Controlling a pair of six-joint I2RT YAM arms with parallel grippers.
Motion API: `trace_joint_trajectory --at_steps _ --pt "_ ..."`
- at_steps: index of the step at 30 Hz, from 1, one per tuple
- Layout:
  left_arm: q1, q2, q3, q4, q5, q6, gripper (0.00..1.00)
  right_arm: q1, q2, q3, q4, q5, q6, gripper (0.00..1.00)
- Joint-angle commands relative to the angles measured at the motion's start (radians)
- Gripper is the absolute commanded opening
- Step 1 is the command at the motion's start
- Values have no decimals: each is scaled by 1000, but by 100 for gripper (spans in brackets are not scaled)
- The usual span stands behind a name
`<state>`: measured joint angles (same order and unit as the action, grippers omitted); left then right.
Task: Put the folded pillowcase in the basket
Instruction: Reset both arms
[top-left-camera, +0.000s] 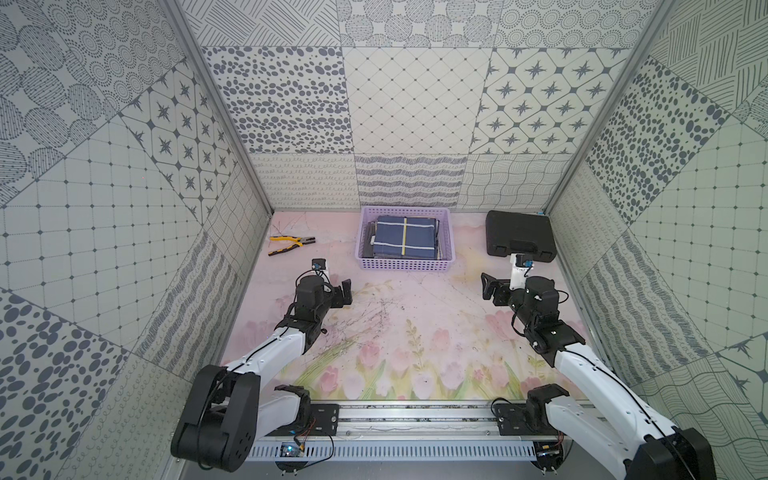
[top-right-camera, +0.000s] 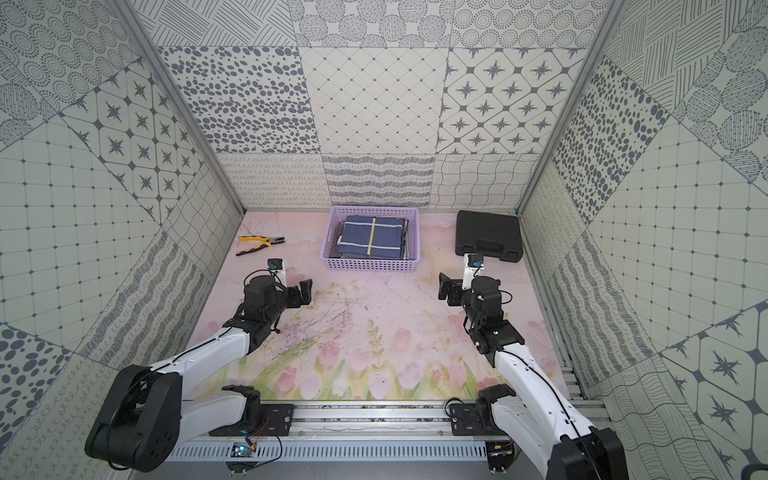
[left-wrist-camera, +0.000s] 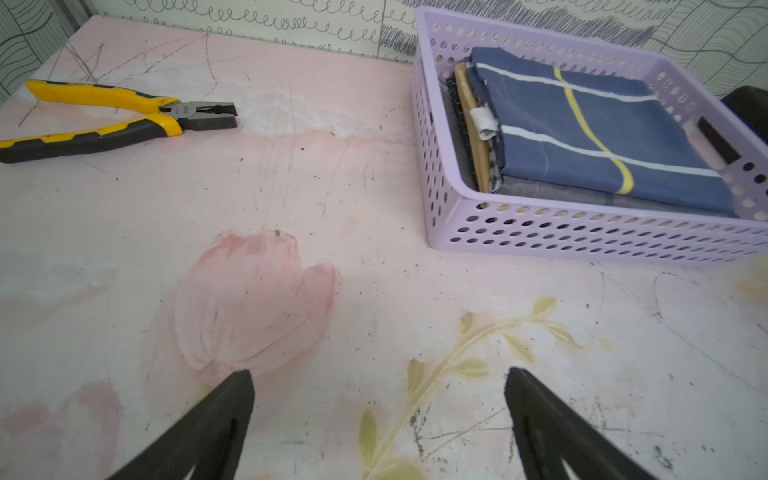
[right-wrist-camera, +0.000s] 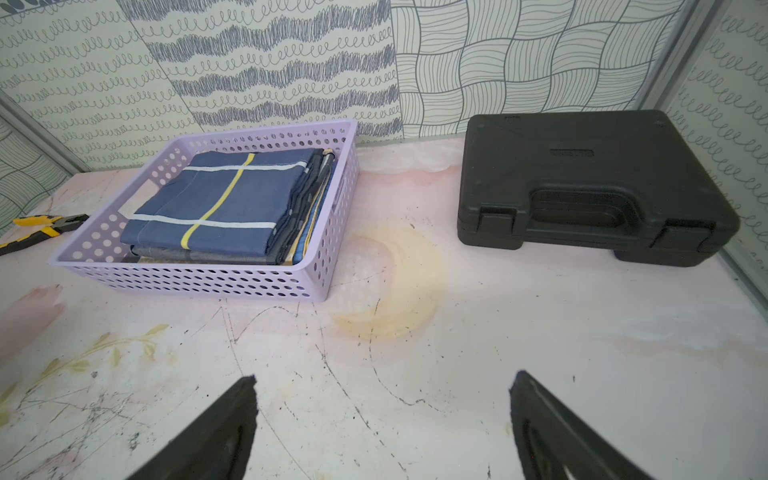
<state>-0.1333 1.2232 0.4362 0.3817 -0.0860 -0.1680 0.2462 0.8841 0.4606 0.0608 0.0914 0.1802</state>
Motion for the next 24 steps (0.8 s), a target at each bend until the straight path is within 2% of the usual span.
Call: trace_joint_trajectory --at_steps 1,4,9,14,16,17,19,24 --pt "72 68 -52 236 -6 45 99 -5 -27 -34 138 37 -41 97" --pt "102 122 -66 291 25 24 99 -8 -26 -71 200 20 -59 97" --pt "104 192 -9 281 59 87 99 -16 -12 -111 272 28 -66 97" --pt "102 355 -23 471 60 116 99 -28 -2 -102 255 12 -68 97" --pt "103 340 -13 418 61 104 99 -31 -5 -100 243 18 -72 97" --pt "104 353 -22 467 61 115 99 -36 -7 -102 243 24 -70 97" --pt "102 342 -14 425 60 107 99 -46 -1 -109 255 23 -76 97" --pt "101 351 -22 456 59 112 99 -88 57 -98 295 -34 -91 97"
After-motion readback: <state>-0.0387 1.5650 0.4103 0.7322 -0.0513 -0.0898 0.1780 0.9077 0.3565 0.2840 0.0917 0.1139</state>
